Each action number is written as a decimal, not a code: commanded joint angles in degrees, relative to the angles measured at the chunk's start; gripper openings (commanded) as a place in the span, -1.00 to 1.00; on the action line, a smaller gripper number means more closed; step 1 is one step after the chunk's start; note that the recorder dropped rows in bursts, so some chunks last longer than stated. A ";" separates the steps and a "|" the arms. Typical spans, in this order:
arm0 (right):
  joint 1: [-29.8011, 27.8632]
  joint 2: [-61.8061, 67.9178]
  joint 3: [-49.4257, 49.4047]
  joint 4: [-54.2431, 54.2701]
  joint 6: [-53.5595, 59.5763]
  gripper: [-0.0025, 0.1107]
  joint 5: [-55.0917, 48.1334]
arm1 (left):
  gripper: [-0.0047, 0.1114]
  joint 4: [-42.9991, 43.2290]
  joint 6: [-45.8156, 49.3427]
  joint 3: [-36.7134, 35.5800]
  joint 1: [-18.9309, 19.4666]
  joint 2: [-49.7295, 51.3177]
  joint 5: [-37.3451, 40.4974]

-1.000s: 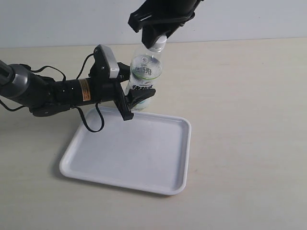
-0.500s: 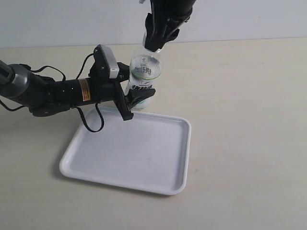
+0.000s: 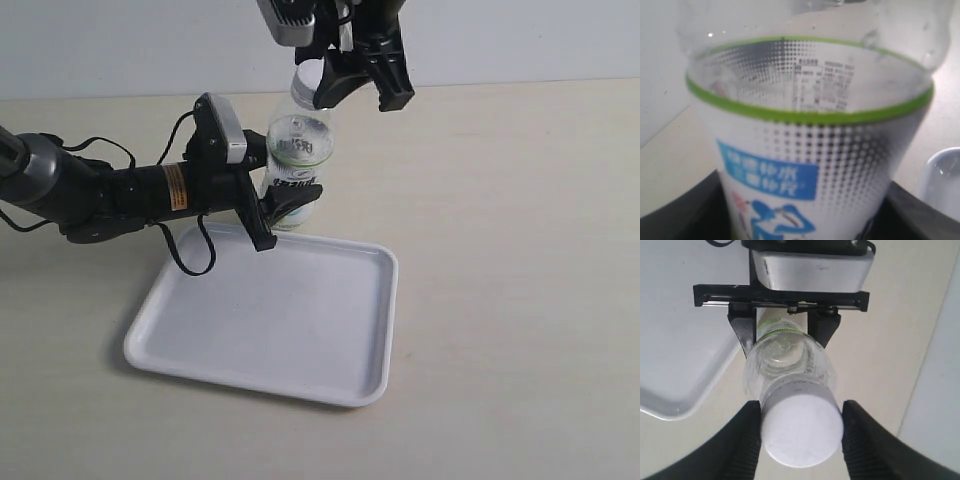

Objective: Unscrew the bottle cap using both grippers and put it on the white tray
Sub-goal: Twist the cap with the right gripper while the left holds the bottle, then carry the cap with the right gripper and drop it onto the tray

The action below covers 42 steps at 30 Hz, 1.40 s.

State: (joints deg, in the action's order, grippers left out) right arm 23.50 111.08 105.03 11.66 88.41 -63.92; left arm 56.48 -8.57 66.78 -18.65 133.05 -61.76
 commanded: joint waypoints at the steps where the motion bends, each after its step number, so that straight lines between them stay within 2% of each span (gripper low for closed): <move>1: -0.15 0.01 -0.07 3.74 12.69 -0.96 0.85 | -0.92 -1.34 -0.61 -0.11 -0.12 -0.36 -1.58; 5: -0.15 0.01 -0.07 3.88 21.09 -0.96 0.85 | -0.92 -1.34 -0.61 -0.11 -0.12 -0.36 -1.58; 13: -0.15 0.01 -0.07 4.01 30.45 -0.96 1.65 | -0.92 -1.34 -0.61 -0.11 -0.12 -0.36 -1.58; 21: -0.15 -0.65 -0.07 3.78 32.23 -0.96 7.15 | -0.92 -1.80 -0.73 -0.11 -0.12 -0.36 -1.24; 26: -0.15 -3.55 -0.07 4.82 29.91 -0.96 6.10 | -0.92 -2.34 -2.10 -0.11 -0.12 -0.36 -1.24; 29: -0.15 -6.06 -0.07 5.07 23.33 -0.96 4.50 | -0.92 -4.93 -4.07 -0.11 -0.12 -0.36 -1.24; 31: -0.15 -9.25 -0.07 5.07 10.29 -0.96 2.26 | -0.92 -6.25 -4.32 -0.11 -0.12 -0.36 -1.19; 32: -0.15 -11.12 -0.07 4.79 -0.60 -0.96 0.78 | -0.92 -6.86 -4.32 -0.11 -0.12 -0.36 -1.04; 35: -0.15 -14.69 -0.07 2.19 -22.93 -0.96 -2.47 | -0.92 -7.64 -4.47 -0.11 -0.12 -0.36 -0.94; 36: -0.15 -15.71 -0.07 1.27 -32.87 -0.96 -5.50 | -0.92 -7.91 -5.93 -0.11 -0.12 -0.36 -0.94; 37: -0.15 -16.02 -0.07 1.00 -37.73 -0.96 -6.04 | -0.92 -8.04 -6.96 -0.11 -0.12 -0.36 -0.94; 39: -0.15 -16.42 -2.49 2.14 -54.65 -0.96 -6.04 | -0.92 -9.06 -9.58 -0.11 -0.12 -0.36 -0.94; 40: -0.15 -16.18 -4.13 3.28 -57.93 -0.96 -6.04 | -0.92 -9.15 -10.05 -0.11 -0.12 -0.36 -0.94; 42: -0.15 -14.72 -8.62 7.10 -56.97 -0.96 -6.04 | -0.92 -9.15 -10.05 -0.11 -0.12 -0.36 -0.94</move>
State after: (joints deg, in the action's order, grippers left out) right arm 23.50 95.04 100.00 15.73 34.12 -69.54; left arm 49.18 -17.58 66.78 -18.65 133.05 -60.86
